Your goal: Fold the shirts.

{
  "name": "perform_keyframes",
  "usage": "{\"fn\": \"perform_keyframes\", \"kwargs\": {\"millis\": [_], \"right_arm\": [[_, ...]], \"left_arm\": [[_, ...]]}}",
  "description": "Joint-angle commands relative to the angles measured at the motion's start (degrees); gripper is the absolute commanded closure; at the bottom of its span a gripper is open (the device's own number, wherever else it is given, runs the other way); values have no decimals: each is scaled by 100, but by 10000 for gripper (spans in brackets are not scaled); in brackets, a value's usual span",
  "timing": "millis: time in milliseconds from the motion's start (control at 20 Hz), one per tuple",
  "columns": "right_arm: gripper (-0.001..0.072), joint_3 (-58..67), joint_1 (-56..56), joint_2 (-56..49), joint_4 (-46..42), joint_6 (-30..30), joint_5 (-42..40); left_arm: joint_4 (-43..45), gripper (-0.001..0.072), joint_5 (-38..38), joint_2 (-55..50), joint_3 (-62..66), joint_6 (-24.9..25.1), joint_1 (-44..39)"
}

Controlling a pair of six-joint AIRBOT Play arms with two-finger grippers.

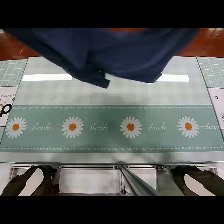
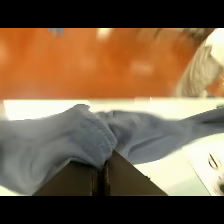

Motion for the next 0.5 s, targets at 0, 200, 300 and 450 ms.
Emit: {"fn": "perform_keyframes", "kwargs": {"millis": [0, 200, 300, 450], "right_arm": [[683, 748, -52, 990, -1150, 334, 229], [683, 669, -52, 2013, -2162, 702, 588], [683, 553, -52, 2387, -2387, 835, 870], [683, 142, -52, 2796, -2516, 953, 1270]], "left_arm": [[243, 690, 28, 468, 1268, -380, 444], [1591, 690, 11, 1397, 1401, -973, 874], [2055, 689, 4, 1814, 1401, -992, 632], [3438, 689, -35, 2363, 1401, -1392, -105]]}}
